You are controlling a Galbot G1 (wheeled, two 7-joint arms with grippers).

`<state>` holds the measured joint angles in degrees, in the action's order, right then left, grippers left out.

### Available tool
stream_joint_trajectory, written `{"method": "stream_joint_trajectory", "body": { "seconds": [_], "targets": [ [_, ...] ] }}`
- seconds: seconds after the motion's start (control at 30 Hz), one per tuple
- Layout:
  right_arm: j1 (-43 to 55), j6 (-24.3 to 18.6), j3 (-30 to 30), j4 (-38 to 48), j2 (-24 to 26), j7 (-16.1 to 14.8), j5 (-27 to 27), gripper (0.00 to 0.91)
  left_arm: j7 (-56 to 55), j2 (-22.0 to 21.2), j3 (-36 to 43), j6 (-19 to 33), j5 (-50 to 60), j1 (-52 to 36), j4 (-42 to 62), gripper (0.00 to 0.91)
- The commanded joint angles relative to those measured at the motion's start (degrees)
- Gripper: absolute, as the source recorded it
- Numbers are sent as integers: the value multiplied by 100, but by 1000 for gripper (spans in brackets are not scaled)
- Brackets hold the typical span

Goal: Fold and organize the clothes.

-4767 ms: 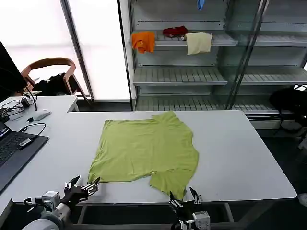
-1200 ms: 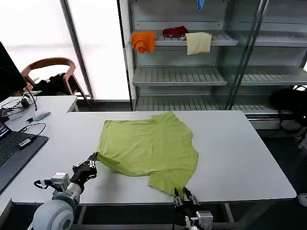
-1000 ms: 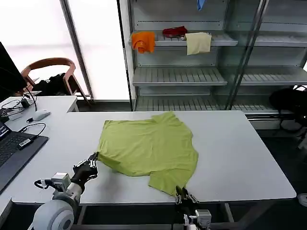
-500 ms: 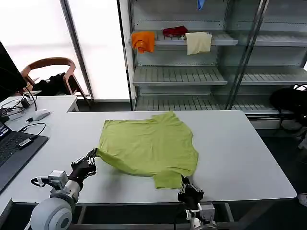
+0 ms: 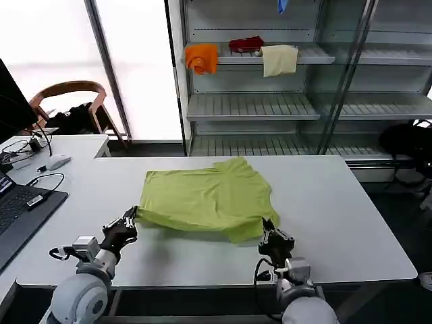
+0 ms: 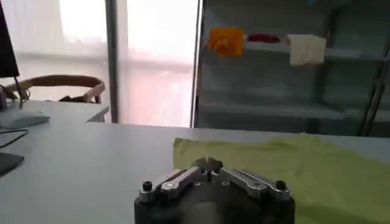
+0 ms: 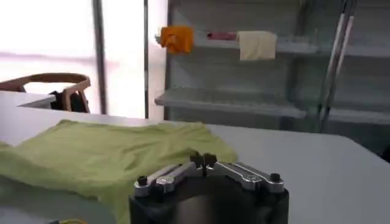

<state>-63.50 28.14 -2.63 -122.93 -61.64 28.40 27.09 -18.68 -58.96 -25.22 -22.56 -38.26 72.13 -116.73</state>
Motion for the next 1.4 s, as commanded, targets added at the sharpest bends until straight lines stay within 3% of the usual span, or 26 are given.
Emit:
{"method": "stream_joint_trajectory", "body": {
  "seconds": [0.03, 0.33, 0.63, 1.2, 1.4],
  "targets": [
    [1055, 253, 176, 764, 28, -319, 563, 0, -245, -211, 273, 276, 121, -543, 797, 10],
    [1407, 163, 296, 1371, -19, -545, 559, 0, -503, -336, 487, 525, 132, -892, 1207, 10],
    [1493, -74, 272, 1801, 18, -1012, 417, 0, -453, -287, 494, 619, 144, -945, 1402, 10],
    [1238, -109, 21, 1875, 39, -1073, 295, 0, 176, -171, 481, 407, 427, -515, 945, 20],
    [1227, -61, -23, 1906, 51, -962, 266, 0, 258, -164, 512, 382, 505, -543, 969, 40]
  ]
}}
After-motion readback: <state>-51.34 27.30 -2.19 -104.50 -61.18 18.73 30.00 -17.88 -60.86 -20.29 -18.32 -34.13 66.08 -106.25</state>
